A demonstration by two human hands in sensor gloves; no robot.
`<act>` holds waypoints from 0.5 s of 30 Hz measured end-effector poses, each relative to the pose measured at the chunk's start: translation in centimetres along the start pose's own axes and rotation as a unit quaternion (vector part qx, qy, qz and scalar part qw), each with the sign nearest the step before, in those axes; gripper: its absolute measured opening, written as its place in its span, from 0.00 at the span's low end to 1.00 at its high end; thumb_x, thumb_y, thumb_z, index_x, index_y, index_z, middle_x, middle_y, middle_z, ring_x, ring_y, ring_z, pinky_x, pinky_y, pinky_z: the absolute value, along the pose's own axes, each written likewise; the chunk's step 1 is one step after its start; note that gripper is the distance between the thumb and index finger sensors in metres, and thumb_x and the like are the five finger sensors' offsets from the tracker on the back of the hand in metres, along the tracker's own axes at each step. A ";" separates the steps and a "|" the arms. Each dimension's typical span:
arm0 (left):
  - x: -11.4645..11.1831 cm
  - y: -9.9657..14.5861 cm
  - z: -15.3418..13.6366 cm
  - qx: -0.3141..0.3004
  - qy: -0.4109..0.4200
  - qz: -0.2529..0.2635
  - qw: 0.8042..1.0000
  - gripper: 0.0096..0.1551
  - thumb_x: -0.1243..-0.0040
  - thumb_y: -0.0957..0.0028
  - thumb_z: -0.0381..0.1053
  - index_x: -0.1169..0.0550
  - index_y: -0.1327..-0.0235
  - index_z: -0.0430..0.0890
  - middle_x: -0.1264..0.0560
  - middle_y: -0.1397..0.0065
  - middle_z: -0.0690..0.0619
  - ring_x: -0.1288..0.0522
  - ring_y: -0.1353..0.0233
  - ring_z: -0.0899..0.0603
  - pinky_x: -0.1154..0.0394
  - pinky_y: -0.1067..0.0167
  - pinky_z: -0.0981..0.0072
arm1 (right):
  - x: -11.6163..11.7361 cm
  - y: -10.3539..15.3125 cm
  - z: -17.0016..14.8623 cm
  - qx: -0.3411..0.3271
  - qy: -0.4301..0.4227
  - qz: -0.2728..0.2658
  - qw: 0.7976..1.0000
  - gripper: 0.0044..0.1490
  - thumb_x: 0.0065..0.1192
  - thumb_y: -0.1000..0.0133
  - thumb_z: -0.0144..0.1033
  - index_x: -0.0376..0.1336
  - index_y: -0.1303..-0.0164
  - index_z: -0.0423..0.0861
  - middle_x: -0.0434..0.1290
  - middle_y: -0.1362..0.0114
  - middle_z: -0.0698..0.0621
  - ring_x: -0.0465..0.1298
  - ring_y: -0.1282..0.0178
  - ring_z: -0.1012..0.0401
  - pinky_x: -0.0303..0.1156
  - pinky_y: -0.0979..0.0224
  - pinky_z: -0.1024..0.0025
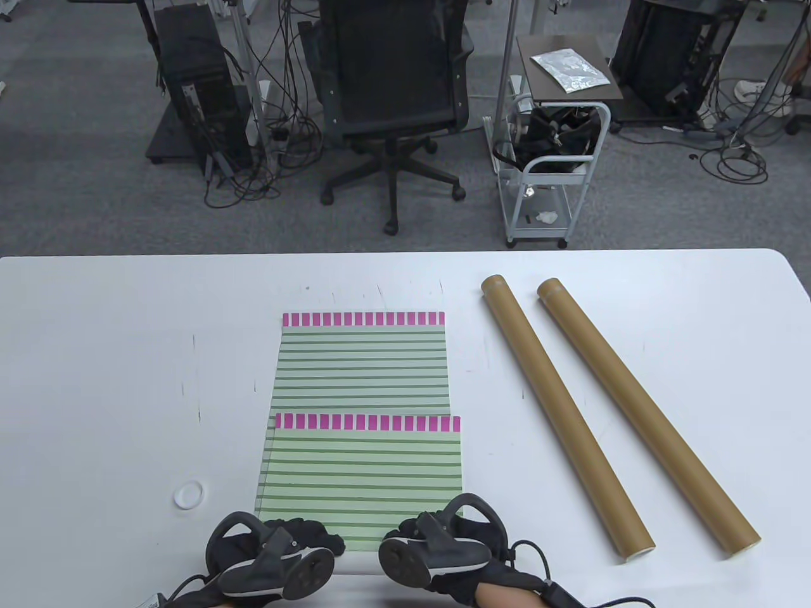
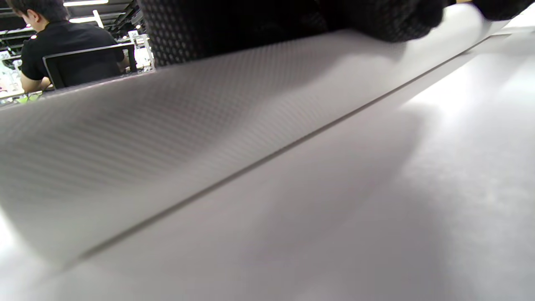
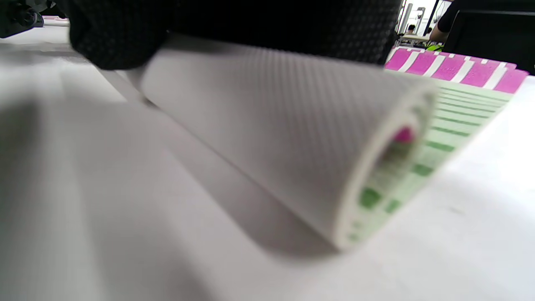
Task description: Roll up mouse pads and store in mailing tubes
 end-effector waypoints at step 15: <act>0.9 0.2 -0.2 0.025 -0.046 0.045 0.998 0.27 0.40 0.63 0.62 0.23 0.47 0.65 0.20 0.42 0.65 0.17 0.42 0.55 0.18 0.40 0.68 | -0.1 -0.4 -0.2 0.015 -0.007 -0.018 1.000 0.32 0.55 0.49 0.41 0.67 0.34 0.49 0.77 0.39 0.49 0.79 0.47 0.56 0.77 0.41 0.63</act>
Point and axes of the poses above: the tracker on the back of each hand, its own z axis roughly to the thumb side, its own y axis roughly from the fingertips to the wrist, x = y × z, the point moved 5 cm from there along -y, roughly from the wrist to the fingertips
